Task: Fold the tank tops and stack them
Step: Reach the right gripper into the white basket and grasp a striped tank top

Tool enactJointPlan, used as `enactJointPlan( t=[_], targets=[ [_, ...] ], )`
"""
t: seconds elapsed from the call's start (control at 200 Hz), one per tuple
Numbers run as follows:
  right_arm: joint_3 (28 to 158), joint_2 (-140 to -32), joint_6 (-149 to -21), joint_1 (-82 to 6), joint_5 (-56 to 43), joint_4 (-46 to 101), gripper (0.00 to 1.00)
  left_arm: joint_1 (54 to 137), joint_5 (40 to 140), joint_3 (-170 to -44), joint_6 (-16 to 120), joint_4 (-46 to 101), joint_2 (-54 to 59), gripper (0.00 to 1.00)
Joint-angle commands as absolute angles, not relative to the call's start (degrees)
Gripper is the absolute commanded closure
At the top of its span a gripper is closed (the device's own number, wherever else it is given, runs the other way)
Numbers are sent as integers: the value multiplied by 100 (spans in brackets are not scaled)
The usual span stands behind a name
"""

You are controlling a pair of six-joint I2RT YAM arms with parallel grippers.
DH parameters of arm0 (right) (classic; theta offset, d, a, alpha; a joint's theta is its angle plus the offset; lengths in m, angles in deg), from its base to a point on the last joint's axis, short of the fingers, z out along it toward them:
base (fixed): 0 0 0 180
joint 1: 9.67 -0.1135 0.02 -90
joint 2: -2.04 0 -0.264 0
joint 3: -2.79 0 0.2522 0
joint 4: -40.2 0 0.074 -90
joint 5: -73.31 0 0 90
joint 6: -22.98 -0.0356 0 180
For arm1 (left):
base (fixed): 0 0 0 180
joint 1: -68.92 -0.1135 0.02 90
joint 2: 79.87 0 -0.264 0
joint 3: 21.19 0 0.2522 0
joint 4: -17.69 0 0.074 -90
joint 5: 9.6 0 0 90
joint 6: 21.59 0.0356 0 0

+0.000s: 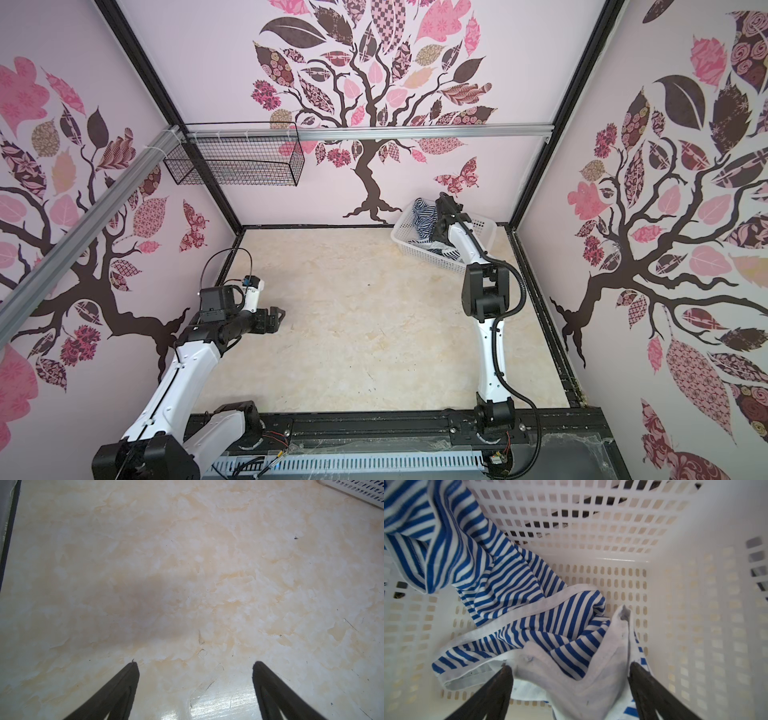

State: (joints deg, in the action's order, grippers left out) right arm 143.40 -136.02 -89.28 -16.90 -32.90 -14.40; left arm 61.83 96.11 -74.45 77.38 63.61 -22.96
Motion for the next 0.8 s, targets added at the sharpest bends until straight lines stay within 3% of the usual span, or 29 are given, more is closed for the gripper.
enactJointPlan(
  t=[0.0,0.17,0.305,0.375,0.46,0.525,0.796],
  targets=[
    [14468,-13756,-8943,-1697,-3156,-1763,10,6188,9606,-7372,7704,6256,-2408,10],
    [14382,-13787,-8934,-1651,-3025,-1837,11,6180,9543,-7364,7685,6242,-2466,10],
    [14396,-13814,-8933,-1570,-2771,-1871,24,6180,9506,-7363,7646,6191,-2494,10],
    [14406,-13750,-8943,-1533,-2612,-1928,42,6180,9381,-7388,7615,6160,-2451,10],
    [14309,-13501,-8939,-1530,-2561,-1841,79,6180,9300,-7454,7621,6199,-2339,10],
    [14247,-13273,-8956,-1530,-2499,-1730,100,6180,9314,-7476,7631,6208,-2288,10],
    [14149,-11774,-9152,-1554,-2289,-1056,100,6178,9316,-7479,7632,6193,-2287,10]
  ],
)
